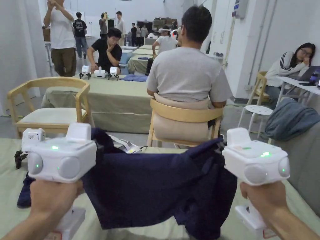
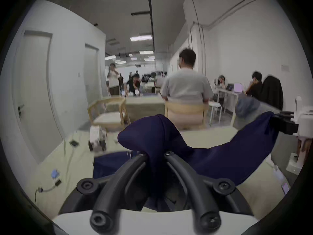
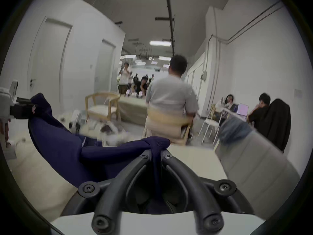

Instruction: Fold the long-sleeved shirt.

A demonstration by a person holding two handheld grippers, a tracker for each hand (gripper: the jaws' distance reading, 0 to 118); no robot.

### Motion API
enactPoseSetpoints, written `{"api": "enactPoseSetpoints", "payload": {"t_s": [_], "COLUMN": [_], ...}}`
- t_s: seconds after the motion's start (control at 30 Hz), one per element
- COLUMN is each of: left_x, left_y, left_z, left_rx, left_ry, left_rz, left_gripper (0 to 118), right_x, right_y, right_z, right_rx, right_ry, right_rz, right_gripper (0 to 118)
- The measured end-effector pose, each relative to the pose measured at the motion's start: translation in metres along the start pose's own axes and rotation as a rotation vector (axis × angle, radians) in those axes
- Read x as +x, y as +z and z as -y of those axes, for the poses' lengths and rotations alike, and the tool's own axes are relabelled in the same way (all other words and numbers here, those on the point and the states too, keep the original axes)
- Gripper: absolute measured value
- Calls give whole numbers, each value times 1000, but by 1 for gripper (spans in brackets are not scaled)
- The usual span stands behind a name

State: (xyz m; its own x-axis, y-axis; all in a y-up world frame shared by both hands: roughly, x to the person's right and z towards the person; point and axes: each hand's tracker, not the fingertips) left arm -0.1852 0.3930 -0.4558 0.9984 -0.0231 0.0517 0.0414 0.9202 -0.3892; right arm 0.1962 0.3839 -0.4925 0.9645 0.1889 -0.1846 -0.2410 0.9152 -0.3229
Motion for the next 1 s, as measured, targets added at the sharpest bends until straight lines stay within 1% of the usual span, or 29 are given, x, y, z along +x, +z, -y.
{"api": "enactPoseSetpoints", "payload": {"t_s": [0.03,0.07,0.1,0.13,0.17,0.2,0.23,0.27,0.3,0.33,0.37,0.4,0.43,0.47,0.5,0.57,0.6,0.63,0.7,0.8,0.83,0.87,0.9,0.93,0.97,1.0], "left_x": [2,5,7,6,8,10,11,13,14,16,19,22,23,25,26,25,23,22,21,16,16,17,17,17,16,16], "left_y": [9,14,24,37,46,58,76,91,106,121,131,141,153,161,170,181,185,187,186,183,182,182,183,187,189,192], "left_z": [29,50,75,99,120,142,167,188,209,228,245,261,276,287,299,316,324,332,348,355,351,347,340,334,326,317], "left_rx": [3,-59,-107,-81,-136,-183,-177,-214,-254,-243,-271,-321,-312,-330,-360,-381,-422,-443,-466,-486,-478,-468,-457,-434,-416,-394], "left_ry": [35,24,-4,36,40,15,63,103,98,121,131,99,112,121,114,160,195,227,220,263,261,256,246,235,230,222], "left_rz": [-6,18,32,11,25,36,9,20,50,30,14,38,34,24,29,19,14,5,5,1,0,-3,-7,-22,-28,-42], "left_gripper": [15,15,15,15,15,15,15,15,15,15,15,15,15,15,15,15,15,15,15,15,16,24,40,67,101,111], "right_x": [-5,-7,-12,-17,-21,-31,-38,-44,-52,-61,-66,-72,-77,-77,-80,-89,-91,-94,-95,-94,-93,-88,-86,-84,-80,-76], "right_y": [8,10,20,33,42,67,85,97,115,135,148,163,175,174,184,196,201,204,206,210,208,205,205,206,210,216], "right_z": [27,53,78,104,125,141,166,185,207,221,238,256,271,292,306,325,335,342,350,343,341,341,335,328,321,318], "right_rx": [-12,-52,-91,-82,-125,-135,-147,-181,-178,-208,-226,-228,-297,-327,-305,-386,-375,-388,-415,-415,-409,-411,-418,-416,-380,-323], "right_ry": [-18,-49,-28,-60,-77,-50,-76,-65,-54,-73,-66,-64,-103,-118,-104,-82,-75,-80,-115,-137,-151,-156,-163,-170,-189,-213], "right_rz": [-7,-34,-30,-39,-62,-54,-55,-87,-68,-72,-95,-81,-75,-105,-100,-101,-113,-107,-112,-112,-117,-112,-105,-82,-64,-61], "right_gripper": [6,6,6,6,6,6,6,6,6,6,6,6,6,6,6,6,6,6,6,7,10,29,61,94,118,118]}}
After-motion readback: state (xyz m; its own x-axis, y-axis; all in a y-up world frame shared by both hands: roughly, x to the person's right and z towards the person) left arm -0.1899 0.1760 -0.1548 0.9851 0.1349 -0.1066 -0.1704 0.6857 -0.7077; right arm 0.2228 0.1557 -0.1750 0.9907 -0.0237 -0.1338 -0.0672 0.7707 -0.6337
